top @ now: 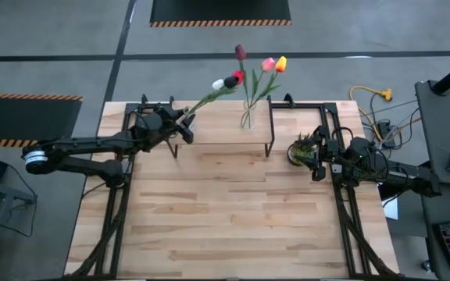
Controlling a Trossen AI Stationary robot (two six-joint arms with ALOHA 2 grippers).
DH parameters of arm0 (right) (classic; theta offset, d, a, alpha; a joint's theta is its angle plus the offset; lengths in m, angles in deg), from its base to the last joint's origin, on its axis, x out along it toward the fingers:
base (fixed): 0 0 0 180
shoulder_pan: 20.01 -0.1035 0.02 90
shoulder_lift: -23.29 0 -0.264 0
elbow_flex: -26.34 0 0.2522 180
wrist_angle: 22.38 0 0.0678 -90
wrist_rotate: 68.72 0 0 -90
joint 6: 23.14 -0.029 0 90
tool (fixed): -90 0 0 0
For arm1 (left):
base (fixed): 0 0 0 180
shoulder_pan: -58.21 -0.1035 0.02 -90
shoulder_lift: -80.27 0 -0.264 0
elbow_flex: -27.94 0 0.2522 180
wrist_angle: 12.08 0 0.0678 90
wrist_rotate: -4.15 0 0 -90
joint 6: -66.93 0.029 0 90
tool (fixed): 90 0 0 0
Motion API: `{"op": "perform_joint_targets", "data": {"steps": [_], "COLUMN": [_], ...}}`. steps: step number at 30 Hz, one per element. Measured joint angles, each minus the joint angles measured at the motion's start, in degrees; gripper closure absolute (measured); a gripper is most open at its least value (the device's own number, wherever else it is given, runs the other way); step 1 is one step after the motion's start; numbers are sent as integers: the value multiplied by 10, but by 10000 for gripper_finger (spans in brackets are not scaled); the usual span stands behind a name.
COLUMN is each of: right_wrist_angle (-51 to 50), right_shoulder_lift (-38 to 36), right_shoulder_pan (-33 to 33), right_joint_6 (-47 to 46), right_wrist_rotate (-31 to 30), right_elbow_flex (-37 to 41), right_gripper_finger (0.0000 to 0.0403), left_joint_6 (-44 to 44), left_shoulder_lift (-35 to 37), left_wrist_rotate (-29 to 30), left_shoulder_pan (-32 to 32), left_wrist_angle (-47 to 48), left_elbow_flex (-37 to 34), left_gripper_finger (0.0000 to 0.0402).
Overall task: Pick and place flowers into a vace then onto a shelf
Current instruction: Put the transparent vase on the shelf
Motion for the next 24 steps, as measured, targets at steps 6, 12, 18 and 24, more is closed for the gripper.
{"op": "perform_joint_targets", "data": {"steps": [6, 12, 18, 24], "right_wrist_angle": [0, 0, 0, -1], "right_shoulder_lift": [0, 0, 0, 0], "right_shoulder_pan": [0, 0, 0, 0], "right_joint_6": [0, 0, 0, 0], "right_wrist_rotate": [0, 0, 0, 0], "right_elbow_flex": [0, 0, 0, 0], "right_gripper_finger": [158, 158, 158, 158], "left_joint_6": [0, -11, -10, -3], "left_shoulder_lift": [2, 2, 1, 2], "left_wrist_rotate": [1, -4, -28, -73], "left_shoulder_pan": [0, 0, 0, 0], "left_wrist_angle": [-11, -8, -5, -3], "left_elbow_flex": [-17, -31, -28, -26], "left_gripper_finger": [249, 249, 248, 227]}}
